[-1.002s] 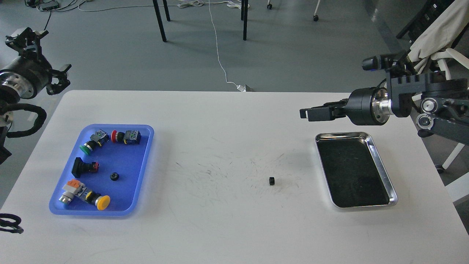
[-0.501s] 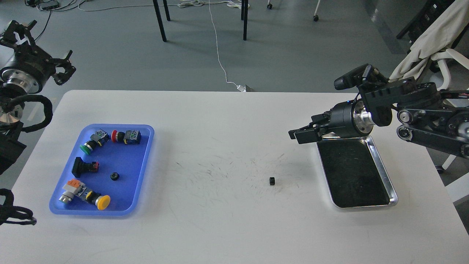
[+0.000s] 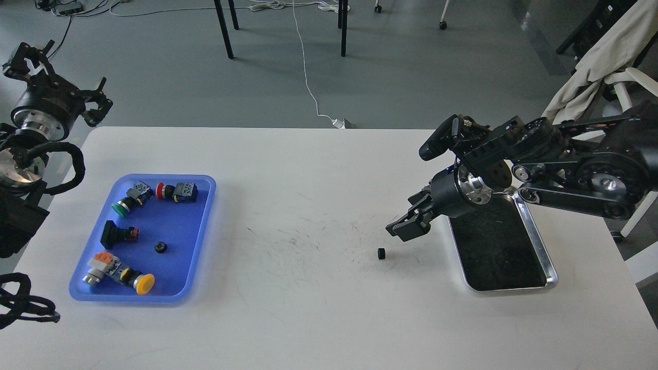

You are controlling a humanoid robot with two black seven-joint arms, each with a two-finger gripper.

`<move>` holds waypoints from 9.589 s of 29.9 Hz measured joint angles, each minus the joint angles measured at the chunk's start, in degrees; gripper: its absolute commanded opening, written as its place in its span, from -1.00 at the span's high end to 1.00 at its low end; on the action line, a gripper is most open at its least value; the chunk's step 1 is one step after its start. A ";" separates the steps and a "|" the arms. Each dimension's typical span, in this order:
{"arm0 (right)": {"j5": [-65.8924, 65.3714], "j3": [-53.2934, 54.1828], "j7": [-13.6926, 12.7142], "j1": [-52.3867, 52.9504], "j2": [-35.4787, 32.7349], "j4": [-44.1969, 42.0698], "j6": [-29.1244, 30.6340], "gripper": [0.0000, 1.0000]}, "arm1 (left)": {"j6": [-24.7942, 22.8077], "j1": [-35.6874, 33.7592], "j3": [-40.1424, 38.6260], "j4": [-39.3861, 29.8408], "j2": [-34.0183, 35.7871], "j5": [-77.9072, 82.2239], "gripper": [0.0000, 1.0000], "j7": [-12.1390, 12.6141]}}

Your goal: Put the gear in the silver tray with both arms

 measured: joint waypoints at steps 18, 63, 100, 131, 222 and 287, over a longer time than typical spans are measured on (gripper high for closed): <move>-0.55 -5.73 0.87 -0.39 11.57 -5.43 0.54 -0.70 | 0.00 0.01 -1.84 0.05 1.06 -0.03 -0.97 -1.89; -0.64 -6.93 3.30 -5.37 18.80 -14.30 2.29 0.01 | 0.00 0.71 -1.87 0.49 1.09 -0.03 -0.97 -2.15; -2.16 -8.16 6.03 -4.59 20.43 -14.74 4.57 0.49 | 0.00 1.15 -1.81 0.58 1.19 -0.03 -0.97 -2.15; -1.96 -8.45 7.63 -1.94 20.01 -13.76 4.98 0.16 | 0.00 1.24 -1.83 0.65 1.18 -0.03 -0.97 -2.15; -2.79 -11.55 10.22 2.51 14.15 -11.74 4.97 0.98 | 0.00 2.46 -1.19 0.66 0.92 0.14 -0.97 -2.54; 43.46 42.86 10.23 -50.59 -21.76 -16.89 -7.41 0.89 | 0.00 2.85 1.18 0.57 1.14 0.85 -0.98 -2.06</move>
